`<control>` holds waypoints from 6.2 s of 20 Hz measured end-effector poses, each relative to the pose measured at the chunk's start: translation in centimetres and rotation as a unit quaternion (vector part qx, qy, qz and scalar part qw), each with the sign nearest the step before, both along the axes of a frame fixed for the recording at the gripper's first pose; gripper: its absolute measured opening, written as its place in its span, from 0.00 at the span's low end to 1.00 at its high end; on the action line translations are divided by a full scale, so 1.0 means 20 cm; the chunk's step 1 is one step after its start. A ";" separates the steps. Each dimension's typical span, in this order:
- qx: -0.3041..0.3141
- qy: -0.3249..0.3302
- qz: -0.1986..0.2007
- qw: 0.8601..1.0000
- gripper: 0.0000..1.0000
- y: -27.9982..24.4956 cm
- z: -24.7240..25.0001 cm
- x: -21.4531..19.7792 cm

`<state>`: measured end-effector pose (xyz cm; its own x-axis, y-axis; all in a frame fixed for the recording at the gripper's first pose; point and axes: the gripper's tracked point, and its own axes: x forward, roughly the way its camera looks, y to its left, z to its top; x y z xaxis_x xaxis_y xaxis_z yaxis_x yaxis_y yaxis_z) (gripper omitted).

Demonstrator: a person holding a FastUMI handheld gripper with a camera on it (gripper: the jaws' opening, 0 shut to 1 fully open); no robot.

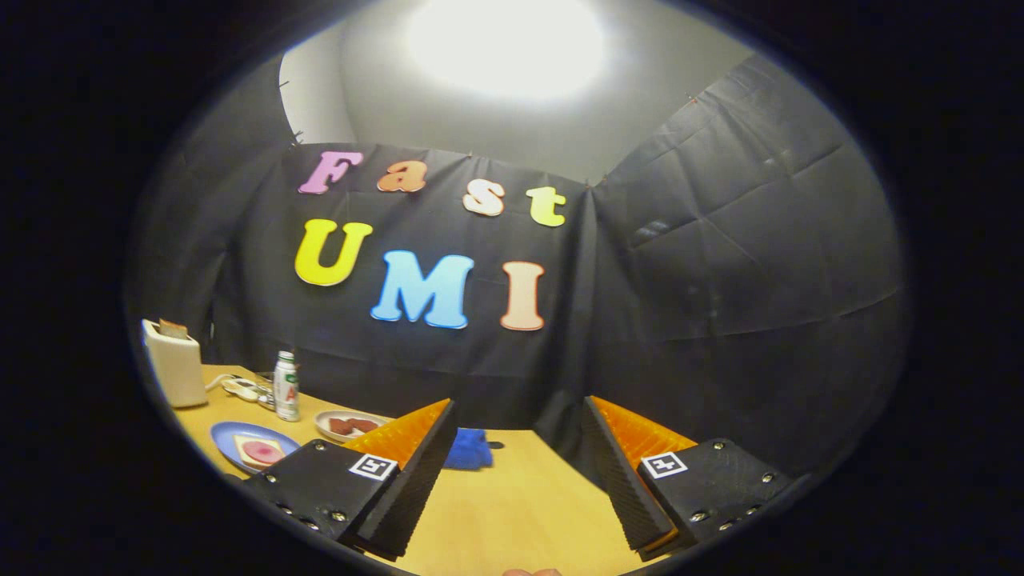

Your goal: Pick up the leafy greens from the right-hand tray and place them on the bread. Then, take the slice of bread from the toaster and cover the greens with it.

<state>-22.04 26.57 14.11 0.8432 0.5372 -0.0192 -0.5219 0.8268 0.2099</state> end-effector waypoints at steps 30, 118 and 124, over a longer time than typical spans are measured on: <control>-0.209 0.288 0.236 0.904 0.96 1.01 -0.97 -0.44; -0.009 0.239 0.318 0.917 0.17 1.68 -0.33 -0.77; 0.016 0.233 0.322 0.918 0.17 1.70 -0.22 -0.81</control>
